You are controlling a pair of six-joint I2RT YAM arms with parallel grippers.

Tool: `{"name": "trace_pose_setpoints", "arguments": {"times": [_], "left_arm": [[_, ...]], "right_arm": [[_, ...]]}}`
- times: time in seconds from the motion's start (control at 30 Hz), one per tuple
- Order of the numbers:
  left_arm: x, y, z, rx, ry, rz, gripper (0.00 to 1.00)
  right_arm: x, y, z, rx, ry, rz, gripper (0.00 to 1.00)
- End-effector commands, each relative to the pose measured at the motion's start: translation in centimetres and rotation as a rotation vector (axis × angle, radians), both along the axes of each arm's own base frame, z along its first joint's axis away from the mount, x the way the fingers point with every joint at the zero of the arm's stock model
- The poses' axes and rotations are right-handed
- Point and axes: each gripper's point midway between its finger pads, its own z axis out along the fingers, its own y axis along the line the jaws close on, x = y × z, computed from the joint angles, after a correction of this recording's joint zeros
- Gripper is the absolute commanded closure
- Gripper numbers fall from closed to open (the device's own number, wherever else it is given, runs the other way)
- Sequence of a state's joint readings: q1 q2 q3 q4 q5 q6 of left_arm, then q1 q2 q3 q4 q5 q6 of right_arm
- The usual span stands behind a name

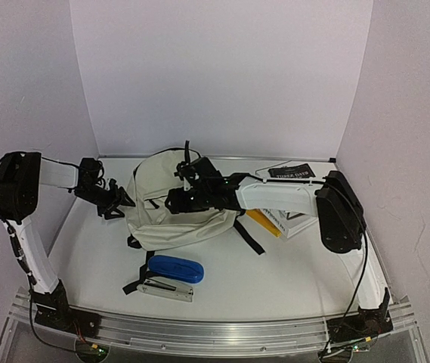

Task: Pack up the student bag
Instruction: Unzip the student bag at the center of the board.

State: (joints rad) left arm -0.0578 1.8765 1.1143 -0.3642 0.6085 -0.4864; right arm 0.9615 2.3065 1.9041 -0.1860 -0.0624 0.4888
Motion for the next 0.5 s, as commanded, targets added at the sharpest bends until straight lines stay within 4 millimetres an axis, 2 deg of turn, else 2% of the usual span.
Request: {"name": "trace_pose_setpoints", "arguments": {"times": [0.0, 0.07, 0.2, 0.27, 0.47], "left_arm": [[2.3, -1.6, 0.9, -0.115, -0.066, -0.028, 0.56], [2.0, -2.0, 0.5, -0.142, -0.055, -0.030, 0.73], [1.0, -2.9, 0.8, -0.178, -0.095, -0.058, 0.95], [0.4, -3.6, 1.1, -0.186, -0.115, -0.083, 1.00], [-1.6, -5.7, 0.8, -0.161, -0.134, -0.164, 1.00]], "right_arm": [[0.7, 2.2, 1.6, 0.054, -0.038, 0.041, 0.37], [1.2, 2.4, 1.0, 0.046, -0.044, 0.031, 0.38], [2.3, 2.9, 0.1, 0.033, -0.070, 0.008, 0.40], [2.6, 3.4, -0.4, 0.033, -0.075, 0.013, 0.41], [3.0, 4.3, -2.2, 0.006, -0.095, 0.046, 0.44]]}}
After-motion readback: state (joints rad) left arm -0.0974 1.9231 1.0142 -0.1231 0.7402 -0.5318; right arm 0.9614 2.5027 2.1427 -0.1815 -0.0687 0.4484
